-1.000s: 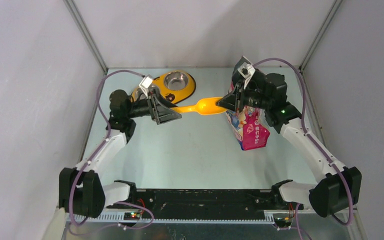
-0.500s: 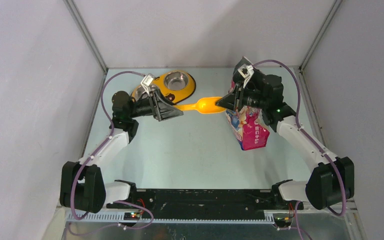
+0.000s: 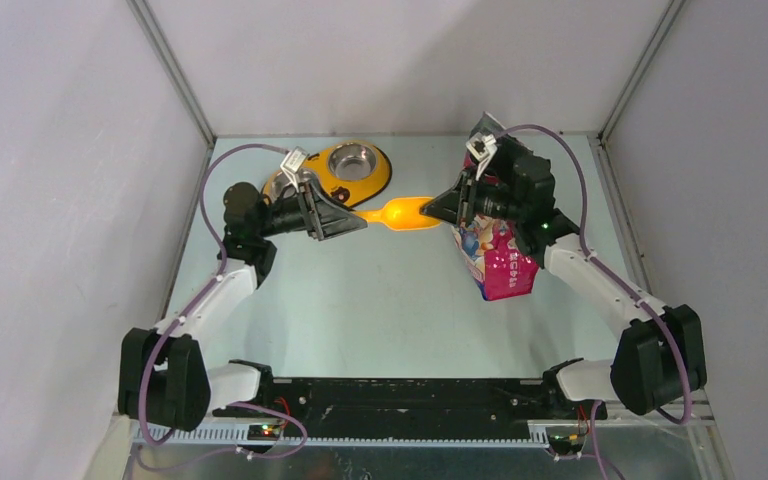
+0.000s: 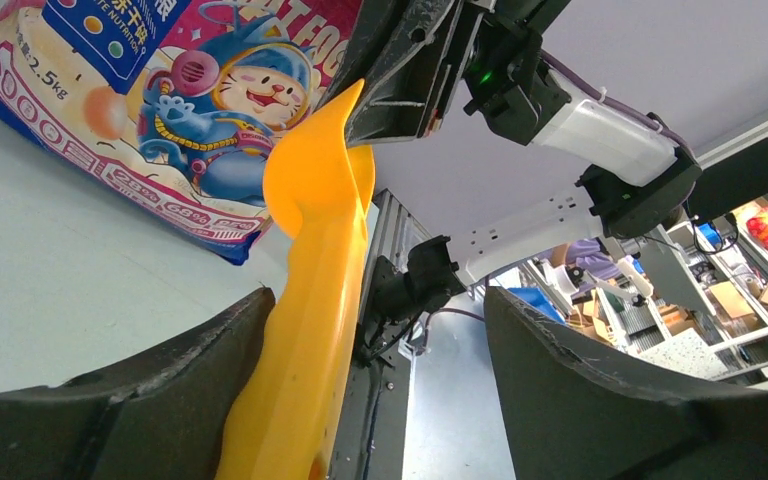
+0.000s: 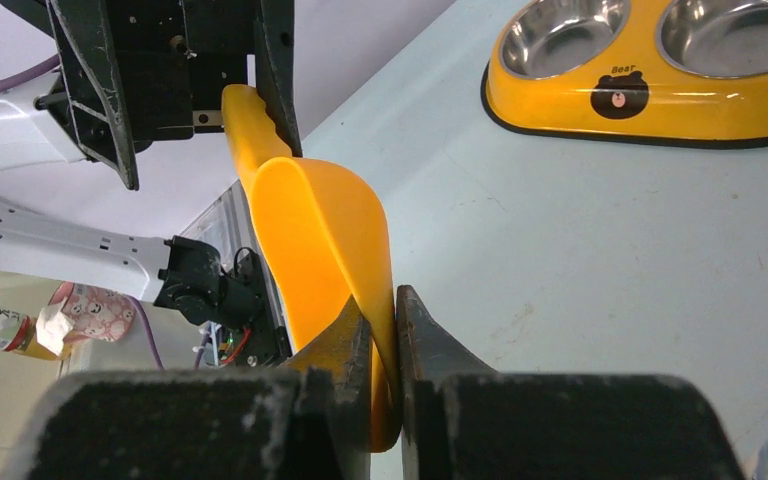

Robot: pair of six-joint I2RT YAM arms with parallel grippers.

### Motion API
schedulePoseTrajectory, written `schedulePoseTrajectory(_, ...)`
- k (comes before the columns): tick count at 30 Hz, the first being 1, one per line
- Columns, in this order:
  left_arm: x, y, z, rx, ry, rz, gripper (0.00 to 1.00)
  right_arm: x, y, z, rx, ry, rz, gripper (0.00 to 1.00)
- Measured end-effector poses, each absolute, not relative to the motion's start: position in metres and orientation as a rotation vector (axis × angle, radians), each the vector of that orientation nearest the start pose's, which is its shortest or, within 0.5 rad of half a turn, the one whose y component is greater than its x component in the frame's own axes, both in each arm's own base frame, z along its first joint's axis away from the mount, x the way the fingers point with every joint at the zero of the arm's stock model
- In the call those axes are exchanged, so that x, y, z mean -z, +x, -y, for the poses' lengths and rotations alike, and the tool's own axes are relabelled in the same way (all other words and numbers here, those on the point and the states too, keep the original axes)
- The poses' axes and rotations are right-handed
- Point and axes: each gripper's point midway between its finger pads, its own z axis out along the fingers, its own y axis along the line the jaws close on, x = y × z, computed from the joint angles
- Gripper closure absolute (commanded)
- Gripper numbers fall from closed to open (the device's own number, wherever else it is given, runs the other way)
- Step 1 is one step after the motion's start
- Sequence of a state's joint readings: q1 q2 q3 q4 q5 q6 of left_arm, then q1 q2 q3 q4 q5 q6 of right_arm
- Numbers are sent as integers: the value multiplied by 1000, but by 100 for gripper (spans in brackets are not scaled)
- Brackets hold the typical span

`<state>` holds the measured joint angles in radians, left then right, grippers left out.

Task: Serve the pet food
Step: Pick up the spatula from the center of the board.

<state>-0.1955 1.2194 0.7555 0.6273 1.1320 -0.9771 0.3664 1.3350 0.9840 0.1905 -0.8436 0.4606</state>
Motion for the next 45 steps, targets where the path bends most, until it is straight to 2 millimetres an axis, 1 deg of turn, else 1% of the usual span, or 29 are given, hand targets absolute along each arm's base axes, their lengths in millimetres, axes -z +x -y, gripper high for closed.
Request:
schedulePoseTrajectory(5, -303, 254, 227, 1674, 439, -1716, 30, -275, 299, -277, -1316, -593, -1774, 100)
schedulePoseTrajectory(7, -303, 254, 227, 1674, 437, -1717, 34, -275, 299, -277, -1315, -591, -1776, 100)
schedulePoseTrajectory(9, -303, 254, 227, 1674, 436, -1718, 44, -275, 299, -277, -1316, -588, -1776, 100)
schedulePoseTrajectory(13, -300, 256, 227, 1673, 408, -1734, 47, -275, 300, -276, -1312, -590, -1761, 100)
schedulePoseTrajectory(14, -300, 256, 227, 1674, 405, -1737, 49, -274, 301, -276, -1311, -588, -1763, 100)
schedulePoseTrajectory(15, -299, 257, 227, 1673, 400, -1740, 55, -273, 301, -276, -1311, -586, -1765, 100)
schedulePoseTrajectory(17, -298, 257, 227, 1675, 392, -1749, 60, -272, 301, -275, -1312, -583, -1766, 100)
schedulePoseTrajectory(18, -298, 257, 227, 1676, 390, -1753, 60, -272, 301, -275, -1313, -584, -1765, 100)
schedulePoseTrajectory(20, -297, 256, 227, 1674, 388, -1758, 55, -272, 301, -275, -1313, -583, -1766, 100)
schedulePoseTrajectory(21, -297, 256, 227, 1673, 386, -1758, 48, -272, 301, -275, -1313, -584, -1766, 100)
schedulePoseTrajectory(23, -297, 256, 226, 1671, 384, -1760, 43, -272, 301, -275, -1313, -583, -1766, 100)
schedulePoseTrajectory(29, -295, 256, 226, 1669, 375, -1772, 43, -269, 300, -274, -1318, -580, -1770, 100)
schedulePoseTrajectory(31, -294, 256, 226, 1668, 375, -1775, 42, -268, 300, -273, -1319, -580, -1771, 100)
schedulePoseTrajectory(33, -294, 256, 226, 1667, 375, -1776, 35, -268, 300, -273, -1319, -580, -1771, 100)
schedulePoseTrajectory(34, -293, 256, 226, 1667, 376, -1777, 30, -268, 300, -273, -1320, -580, -1772, 100)
schedulePoseTrajectory(36, -294, 256, 226, 1661, 383, -1772, 27, -268, 301, -272, -1317, -576, -1773, 100)
schedulePoseTrajectory(39, -295, 255, 225, 1655, 389, -1765, 26, -267, 303, -270, -1311, -567, -1777, 100)
schedulePoseTrajectory(42, -296, 255, 224, 1649, 389, -1761, 34, -267, 305, -268, -1308, -562, -1777, 100)
schedulePoseTrajectory(45, -296, 256, 223, 1647, 386, -1762, 36, -267, 305, -268, -1308, -562, -1777, 100)
